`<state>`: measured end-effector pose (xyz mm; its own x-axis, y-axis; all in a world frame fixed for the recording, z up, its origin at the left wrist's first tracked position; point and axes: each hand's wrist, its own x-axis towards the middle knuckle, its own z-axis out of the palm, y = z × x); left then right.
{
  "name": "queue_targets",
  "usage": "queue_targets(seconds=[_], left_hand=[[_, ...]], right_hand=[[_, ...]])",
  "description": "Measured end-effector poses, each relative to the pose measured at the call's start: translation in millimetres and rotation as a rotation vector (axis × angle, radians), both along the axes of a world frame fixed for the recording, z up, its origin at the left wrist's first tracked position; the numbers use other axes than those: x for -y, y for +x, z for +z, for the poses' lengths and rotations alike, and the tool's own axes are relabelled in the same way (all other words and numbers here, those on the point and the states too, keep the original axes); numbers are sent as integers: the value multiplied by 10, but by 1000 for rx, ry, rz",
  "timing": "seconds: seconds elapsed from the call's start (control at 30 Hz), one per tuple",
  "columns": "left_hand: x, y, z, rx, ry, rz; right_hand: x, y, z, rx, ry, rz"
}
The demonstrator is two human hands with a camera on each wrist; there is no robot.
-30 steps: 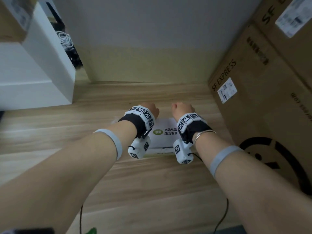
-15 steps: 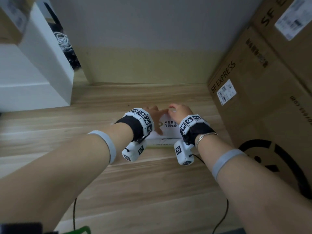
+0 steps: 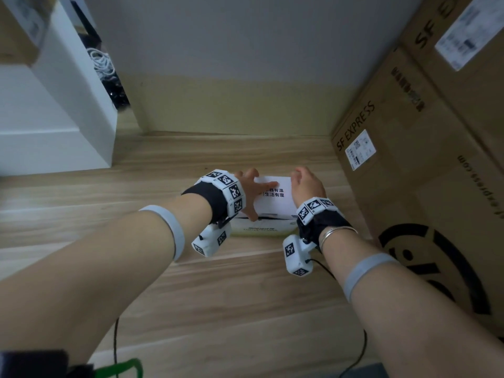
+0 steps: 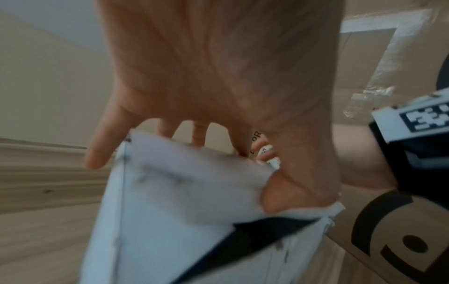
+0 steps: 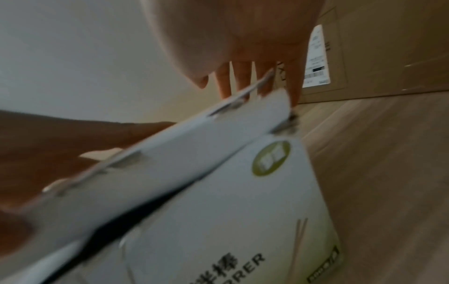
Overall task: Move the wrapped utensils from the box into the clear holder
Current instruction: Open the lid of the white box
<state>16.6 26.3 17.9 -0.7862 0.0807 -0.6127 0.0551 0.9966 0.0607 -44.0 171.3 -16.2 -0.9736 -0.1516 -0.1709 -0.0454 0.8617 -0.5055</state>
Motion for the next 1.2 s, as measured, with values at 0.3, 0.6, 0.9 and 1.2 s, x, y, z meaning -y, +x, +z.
queue_targets(seconds=[0.3, 0.6, 0.9, 1.2], left_hand=[[149, -118, 386, 24, 298, 159], [370, -205, 227, -608, 487, 773], [257, -43, -239, -174, 379, 767], [168, -91, -230, -186, 527, 807]], right_hand=[[-283, -3, -13, 77, -117, -349], [59, 214, -81, 165, -48, -85], [166, 243, -160, 174, 90, 57], [25, 165, 43, -57, 38, -109]])
